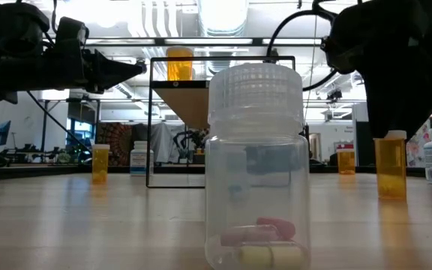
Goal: Pick and place medicine bottles onto shelf by color
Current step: Put the middle small orange pill bottle on the shelf
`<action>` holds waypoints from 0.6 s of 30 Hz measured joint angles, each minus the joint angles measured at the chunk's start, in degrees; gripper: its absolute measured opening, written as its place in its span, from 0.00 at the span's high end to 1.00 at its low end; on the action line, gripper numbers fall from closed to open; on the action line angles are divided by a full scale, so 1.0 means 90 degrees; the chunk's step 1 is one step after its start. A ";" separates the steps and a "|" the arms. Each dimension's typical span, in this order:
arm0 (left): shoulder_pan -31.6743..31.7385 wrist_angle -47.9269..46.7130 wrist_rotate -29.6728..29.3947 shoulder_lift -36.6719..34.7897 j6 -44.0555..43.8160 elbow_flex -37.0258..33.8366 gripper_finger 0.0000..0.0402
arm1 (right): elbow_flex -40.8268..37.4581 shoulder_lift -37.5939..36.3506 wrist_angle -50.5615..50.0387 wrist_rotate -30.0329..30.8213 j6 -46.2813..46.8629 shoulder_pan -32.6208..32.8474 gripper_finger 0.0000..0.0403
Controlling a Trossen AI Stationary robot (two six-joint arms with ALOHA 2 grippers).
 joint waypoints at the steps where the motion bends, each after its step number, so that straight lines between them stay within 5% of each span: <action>1: 0.0000 0.0000 0.0000 0.0000 0.0004 0.0000 1.00 | 0.0000 0.0009 0.0004 -0.0046 -0.0045 -0.0002 0.44; 18: 0.0002 0.0000 0.0000 0.0000 0.0007 -0.0002 1.00 | 0.0049 0.0088 0.0007 -0.0298 -0.0419 -0.0106 0.71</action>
